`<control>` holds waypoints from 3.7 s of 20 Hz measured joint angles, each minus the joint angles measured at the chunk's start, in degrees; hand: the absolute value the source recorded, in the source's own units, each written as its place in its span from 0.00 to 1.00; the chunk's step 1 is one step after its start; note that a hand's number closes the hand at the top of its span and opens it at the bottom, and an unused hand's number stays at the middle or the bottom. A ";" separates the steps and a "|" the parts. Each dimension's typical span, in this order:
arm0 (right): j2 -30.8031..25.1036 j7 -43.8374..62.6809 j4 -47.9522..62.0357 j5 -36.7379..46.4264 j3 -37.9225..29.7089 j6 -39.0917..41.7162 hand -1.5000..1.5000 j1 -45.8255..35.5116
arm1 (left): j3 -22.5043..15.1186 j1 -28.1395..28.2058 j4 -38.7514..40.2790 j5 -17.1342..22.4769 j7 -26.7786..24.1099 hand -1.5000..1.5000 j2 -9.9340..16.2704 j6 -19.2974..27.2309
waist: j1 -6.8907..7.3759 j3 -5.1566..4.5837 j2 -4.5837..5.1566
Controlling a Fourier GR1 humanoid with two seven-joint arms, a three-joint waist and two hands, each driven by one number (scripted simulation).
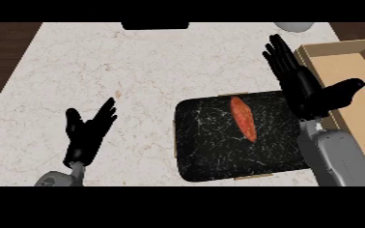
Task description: Pick the sweet potato from the tray and place it in the cardboard box
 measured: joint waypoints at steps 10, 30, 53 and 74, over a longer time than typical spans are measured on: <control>-18.30 -5.29 0.97 0.36 -8.37 15.38 0.00 -5.76 | 0.70 -9.38 -8.39 -9.33 -11.61 0.50 9.25 -4.96 | 0.99 0.05 0.46; -32.86 -26.51 0.53 32.90 6.34 31.47 0.00 -9.19 | 2.44 -10.19 -8.54 -13.04 -17.20 0.50 9.69 -8.97 | 1.57 -0.07 0.51; -17.63 4.80 -17.23 51.68 17.03 45.46 0.00 -6.09 | 7.44 -10.05 -9.96 -18.06 -15.03 0.50 4.90 -12.80 | 1.27 0.01 0.56; -8.14 -4.77 -4.65 72.09 16.21 38.97 0.00 -3.13 | 13.62 -8.08 -11.67 -23.22 -14.74 0.50 0.50 -18.90 | 1.42 0.02 0.60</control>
